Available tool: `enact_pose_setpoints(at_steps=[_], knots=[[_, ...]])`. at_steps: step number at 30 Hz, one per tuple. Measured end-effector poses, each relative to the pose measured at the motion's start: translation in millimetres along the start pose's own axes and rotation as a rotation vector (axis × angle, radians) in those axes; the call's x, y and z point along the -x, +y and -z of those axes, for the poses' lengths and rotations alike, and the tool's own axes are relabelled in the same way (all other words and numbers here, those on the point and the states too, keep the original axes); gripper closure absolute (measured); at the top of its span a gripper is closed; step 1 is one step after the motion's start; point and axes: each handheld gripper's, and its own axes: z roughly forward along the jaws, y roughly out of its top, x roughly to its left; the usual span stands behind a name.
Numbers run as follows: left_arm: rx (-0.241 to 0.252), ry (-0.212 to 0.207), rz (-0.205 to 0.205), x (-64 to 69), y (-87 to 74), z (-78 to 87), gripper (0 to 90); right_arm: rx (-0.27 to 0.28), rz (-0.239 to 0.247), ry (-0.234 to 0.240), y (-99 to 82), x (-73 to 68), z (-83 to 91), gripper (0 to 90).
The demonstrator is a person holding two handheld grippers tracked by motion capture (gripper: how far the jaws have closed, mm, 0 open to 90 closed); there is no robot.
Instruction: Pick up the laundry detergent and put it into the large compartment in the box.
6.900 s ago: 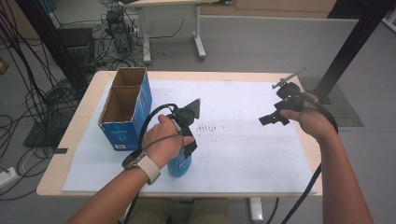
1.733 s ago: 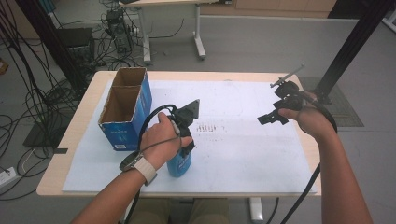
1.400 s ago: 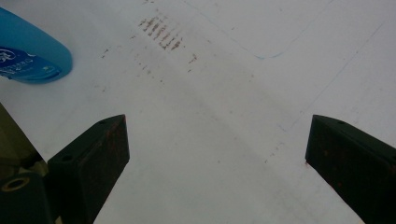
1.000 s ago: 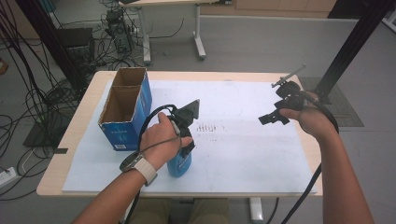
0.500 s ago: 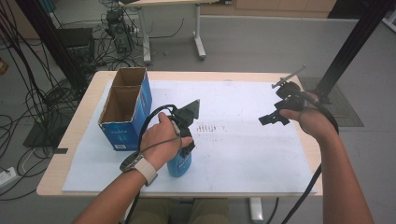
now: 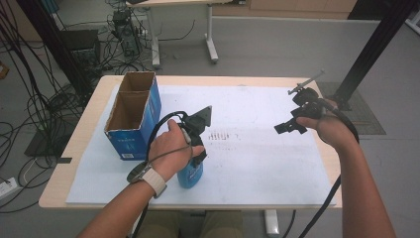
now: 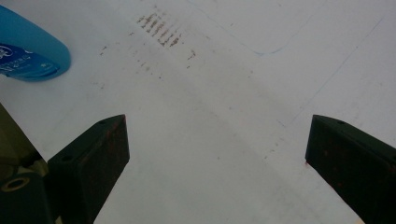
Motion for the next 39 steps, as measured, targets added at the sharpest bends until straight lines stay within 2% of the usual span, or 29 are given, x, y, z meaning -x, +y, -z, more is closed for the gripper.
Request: enact_pose_setpoints(at_steps=[16,20,22,24,25,27,33,34,35,37,38,39], knots=[[0.009,-0.003,-0.006,-0.8,-2.7,1.0,38.8,0.002,-0.003,-0.004,-2.4,-0.6,3.1,6.1],[0.003,-0.007,-0.007,0.1,-1.2,5.9,38.8,0.002,-0.007,-0.009,-2.5,0.1,5.2,6.1],[0.0,-0.01,-0.009,-0.1,-0.3,11.2,38.8,0.0,-0.012,-0.01,-3.1,0.5,5.9,6.1],[0.006,-0.007,-0.01,1.0,-0.6,25.7,38.8,-0.002,-0.014,-0.01,-3.3,0.2,6.5,6.1],[0.006,-0.007,-0.01,1.0,-0.6,25.7,38.8,-0.002,-0.014,-0.01,-3.3,0.2,6.5,6.1],[0.022,-0.006,-0.001,1.6,-3.7,37.9,38.8,0.0,-0.015,-0.015,-3.9,-0.4,8.7,6.1],[0.033,-0.018,0.027,-2.7,-8.3,61.6,38.8,0.001,-0.015,-0.022,-4.3,-1.4,12.4,6.2],[0.033,-0.018,0.027,-2.7,-8.3,61.6,38.8,0.001,-0.018,-0.022,-4.5,-1.3,13.1,6.2],[0.028,-0.021,0.035,-5.2,-8.3,71.2,38.8,0.001,-0.018,-0.023,-4.5,-1.2,13.4,6.2],[0.026,-0.02,0.05,-6.8,-8.6,81.7,38.8,0.001,-0.021,-0.024,-4.5,-1.0,14.1,6.2],[0.026,-0.02,0.05,-6.8,-8.6,81.7,38.7,0.001,-0.021,-0.024,-4.5,-1.0,14.1,6.2],[0.023,-0.009,0.056,-6.8,-8.4,91.1,38.8,0.002,-0.019,-0.024,-4.6,-0.6,14.2,6.2]])
